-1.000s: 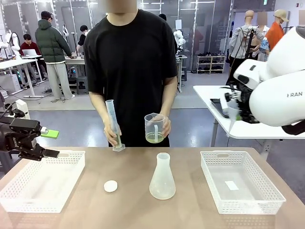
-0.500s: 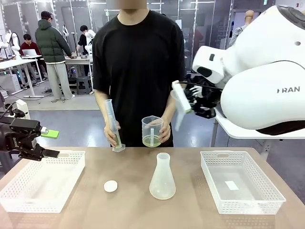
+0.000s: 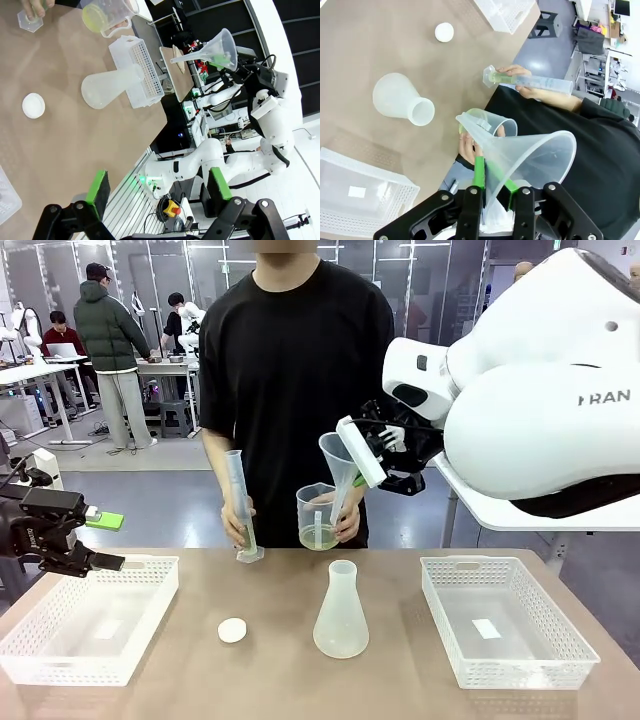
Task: Prepare the solutions needed for the experiment.
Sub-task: Pick up the Plastic Funnel and insert it into the Big flask.
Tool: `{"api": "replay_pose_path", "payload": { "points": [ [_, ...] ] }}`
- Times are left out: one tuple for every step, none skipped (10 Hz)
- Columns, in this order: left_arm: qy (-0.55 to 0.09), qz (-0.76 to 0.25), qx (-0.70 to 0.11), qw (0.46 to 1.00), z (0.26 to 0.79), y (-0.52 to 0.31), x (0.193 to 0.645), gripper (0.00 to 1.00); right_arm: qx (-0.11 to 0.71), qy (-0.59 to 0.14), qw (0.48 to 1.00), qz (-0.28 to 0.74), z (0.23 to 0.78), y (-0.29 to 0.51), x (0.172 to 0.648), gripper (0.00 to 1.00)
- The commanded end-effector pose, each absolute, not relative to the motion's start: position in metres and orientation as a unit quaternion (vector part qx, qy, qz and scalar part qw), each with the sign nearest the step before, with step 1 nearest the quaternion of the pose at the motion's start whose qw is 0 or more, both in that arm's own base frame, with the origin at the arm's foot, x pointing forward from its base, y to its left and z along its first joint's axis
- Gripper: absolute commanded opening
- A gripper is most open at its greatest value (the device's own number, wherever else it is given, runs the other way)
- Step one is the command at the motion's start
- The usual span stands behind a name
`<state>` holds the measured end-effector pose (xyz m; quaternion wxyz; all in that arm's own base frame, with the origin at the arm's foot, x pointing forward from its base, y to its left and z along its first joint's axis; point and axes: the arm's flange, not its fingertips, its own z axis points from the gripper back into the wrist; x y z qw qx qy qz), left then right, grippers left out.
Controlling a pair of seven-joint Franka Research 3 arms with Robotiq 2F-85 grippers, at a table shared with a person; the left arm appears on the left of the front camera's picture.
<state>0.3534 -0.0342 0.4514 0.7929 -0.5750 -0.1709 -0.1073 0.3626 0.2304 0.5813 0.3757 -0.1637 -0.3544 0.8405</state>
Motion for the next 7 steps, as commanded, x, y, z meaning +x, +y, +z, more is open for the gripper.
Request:
{"api": "replay_pose_path", "payload": {
  "points": [
    [-0.174,-0.105,-0.586,0.784,0.453,-0.037,0.353,1.0,-0.161,-0.355,0.36,0.848,0.574,0.233,0.373,0.06],
    [-0.174,-0.105,-0.586,0.784,0.453,-0.037,0.353,1.0,-0.162,-0.348,0.361,0.85,0.571,0.235,0.374,0.06],
    [-0.174,-0.105,-0.586,0.784,0.453,-0.037,0.353,1.0,-0.163,-0.338,0.368,0.851,0.567,0.236,0.374,0.06],
    [-0.174,-0.105,-0.586,0.784,0.453,-0.037,0.353,1.0,-0.163,-0.327,0.373,0.853,0.563,0.234,0.374,0.06],
    [-0.174,-0.105,-0.586,0.784,0.453,-0.037,0.353,1.0,-0.163,-0.32,0.376,0.854,0.558,0.232,0.373,0.06],
    [-0.174,-0.105,-0.586,0.784,0.453,-0.037,0.353,1.0,-0.16,-0.315,0.38,0.855,0.552,0.229,0.373,0.06],
    [-0.174,-0.105,-0.586,0.784,0.453,-0.037,0.353,1.0,-0.156,-0.311,0.384,0.855,0.546,0.227,0.373,0.06]
  ]
}}
